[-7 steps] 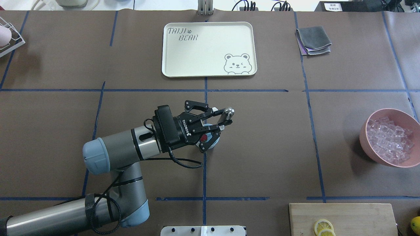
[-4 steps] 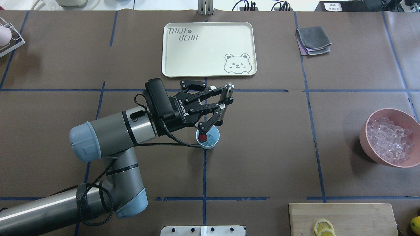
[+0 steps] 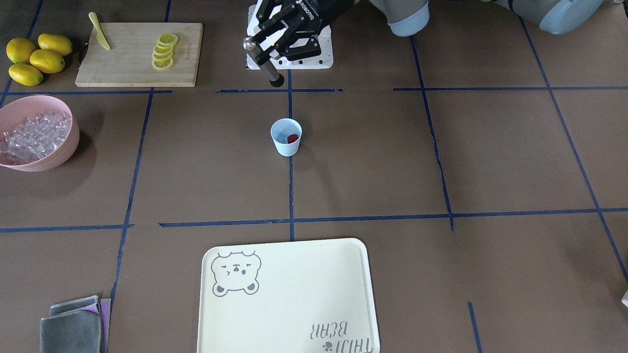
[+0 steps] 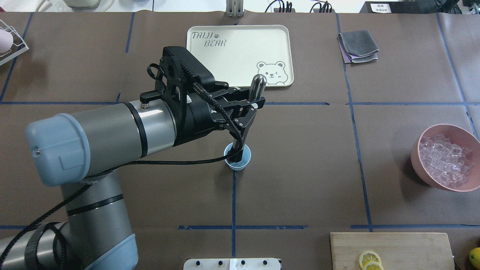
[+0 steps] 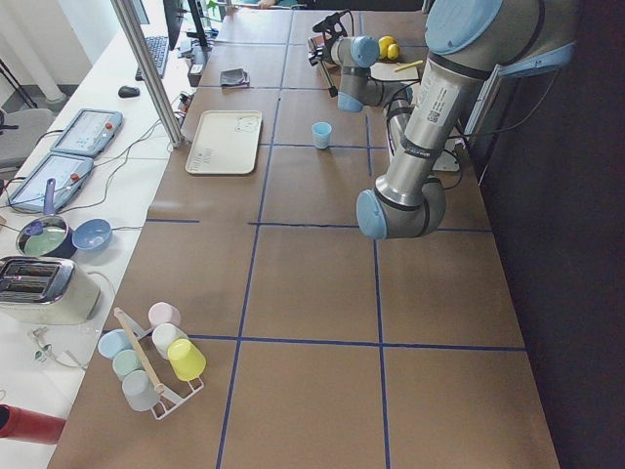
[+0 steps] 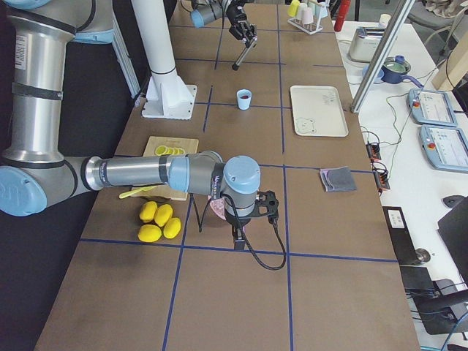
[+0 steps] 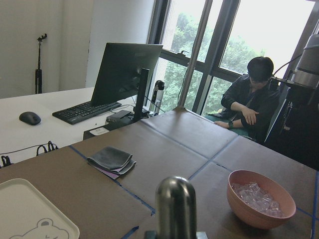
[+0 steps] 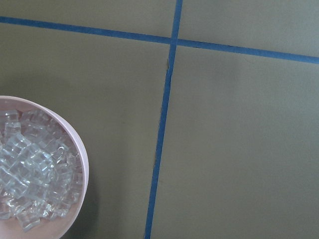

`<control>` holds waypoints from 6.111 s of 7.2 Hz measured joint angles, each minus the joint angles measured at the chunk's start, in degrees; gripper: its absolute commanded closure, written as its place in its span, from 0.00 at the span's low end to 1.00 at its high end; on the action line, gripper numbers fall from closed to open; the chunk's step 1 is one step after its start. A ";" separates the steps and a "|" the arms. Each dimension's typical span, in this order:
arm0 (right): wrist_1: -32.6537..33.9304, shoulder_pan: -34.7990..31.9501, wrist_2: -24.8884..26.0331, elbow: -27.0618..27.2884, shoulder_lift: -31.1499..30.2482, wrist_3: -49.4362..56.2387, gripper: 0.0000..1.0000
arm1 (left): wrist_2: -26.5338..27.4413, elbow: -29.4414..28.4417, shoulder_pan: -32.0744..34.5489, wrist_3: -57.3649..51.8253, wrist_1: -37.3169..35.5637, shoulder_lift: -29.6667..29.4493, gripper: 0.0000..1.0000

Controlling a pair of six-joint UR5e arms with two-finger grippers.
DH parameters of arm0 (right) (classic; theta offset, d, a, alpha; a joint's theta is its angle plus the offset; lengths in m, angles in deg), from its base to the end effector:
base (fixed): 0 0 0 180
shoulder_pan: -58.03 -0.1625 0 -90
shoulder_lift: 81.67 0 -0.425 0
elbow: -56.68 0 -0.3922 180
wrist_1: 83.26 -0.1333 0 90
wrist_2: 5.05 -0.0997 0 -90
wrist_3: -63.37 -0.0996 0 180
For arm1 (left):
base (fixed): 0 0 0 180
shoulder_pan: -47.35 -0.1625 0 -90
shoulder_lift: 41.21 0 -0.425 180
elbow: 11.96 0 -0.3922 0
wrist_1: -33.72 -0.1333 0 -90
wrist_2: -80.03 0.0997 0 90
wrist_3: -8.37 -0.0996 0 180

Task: Mash ice and strawberries in cup
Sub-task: 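Lift the muddler out of the cup and carry it back, then lower the muddler onto the table and open the left gripper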

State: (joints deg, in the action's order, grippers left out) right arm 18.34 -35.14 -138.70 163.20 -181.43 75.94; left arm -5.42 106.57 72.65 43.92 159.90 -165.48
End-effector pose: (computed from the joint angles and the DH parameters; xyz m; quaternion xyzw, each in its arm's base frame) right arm 0.0872 -0.4065 0.6154 0.0120 -0.3733 -0.0604 0.9257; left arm 0.3927 -0.3418 0.0509 0.5068 0.5665 0.1341 0.6358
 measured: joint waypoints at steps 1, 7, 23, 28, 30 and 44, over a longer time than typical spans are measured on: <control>0.00 0.02 -0.02 -0.01 0.00 0.00 0.00 | -0.06 4.34 0.10 0.94 -9.84 0.04 1.00; 0.00 0.00 -0.03 0.05 -0.02 0.00 0.00 | -20.82 8.64 13.29 14.92 -51.87 0.76 1.00; 0.00 0.05 -0.21 -0.09 0.00 -0.09 0.00 | -41.81 -40.45 43.56 -10.88 -12.79 27.07 0.84; 0.00 0.04 -0.20 0.00 0.00 -0.09 0.00 | -41.83 -42.59 43.21 -9.63 -11.57 27.27 0.00; 0.00 0.06 -0.20 0.00 -0.03 -0.09 0.00 | -42.01 -42.18 43.17 -9.24 -11.59 27.24 0.00; 0.00 0.00 -0.56 -0.04 -0.08 -0.09 0.00 | -50.53 -33.43 64.43 -47.74 -40.48 28.63 0.00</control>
State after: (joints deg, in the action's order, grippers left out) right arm 18.34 -35.14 -139.26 163.16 -181.51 75.85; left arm -55.95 73.14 137.08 -3.83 119.42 -136.85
